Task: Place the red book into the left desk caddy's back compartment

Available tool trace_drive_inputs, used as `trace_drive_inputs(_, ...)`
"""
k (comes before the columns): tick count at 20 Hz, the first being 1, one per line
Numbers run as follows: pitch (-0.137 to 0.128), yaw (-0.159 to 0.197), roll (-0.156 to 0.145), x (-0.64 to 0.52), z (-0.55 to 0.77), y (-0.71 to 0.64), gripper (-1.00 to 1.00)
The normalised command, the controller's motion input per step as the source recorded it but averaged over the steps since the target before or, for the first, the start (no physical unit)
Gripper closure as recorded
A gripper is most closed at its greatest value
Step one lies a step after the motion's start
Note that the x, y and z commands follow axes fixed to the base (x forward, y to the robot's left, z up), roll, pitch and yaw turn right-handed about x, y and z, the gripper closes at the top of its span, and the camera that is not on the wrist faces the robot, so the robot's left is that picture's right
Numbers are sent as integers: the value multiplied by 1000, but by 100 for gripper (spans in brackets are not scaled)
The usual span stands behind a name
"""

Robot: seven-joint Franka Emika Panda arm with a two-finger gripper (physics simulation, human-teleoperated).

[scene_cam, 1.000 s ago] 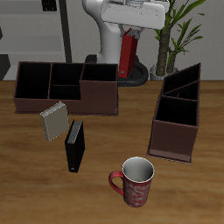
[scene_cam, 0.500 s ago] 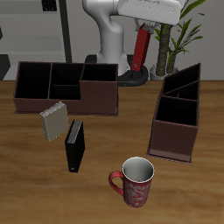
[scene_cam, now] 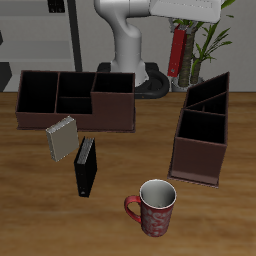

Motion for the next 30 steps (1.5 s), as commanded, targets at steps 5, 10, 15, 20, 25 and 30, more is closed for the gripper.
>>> trace_drive_inputs(5, -1, -33, 31, -14, 66, 298, 100)
trace_drive_inputs(10, 4, -2, 48, 68, 52, 315, 100)
trace_drive_inputs(15, 15, 10, 22, 106, -26, 250, 100)
trace_drive_inputs(20, -4, 21, 47, 78, -24, 262, 100)
trace_drive_inputs(25, 2, 29, 28, 119, -41, 223, 100)
trace_drive_inputs(30, -22, 22, 31, 63, 18, 147, 100)
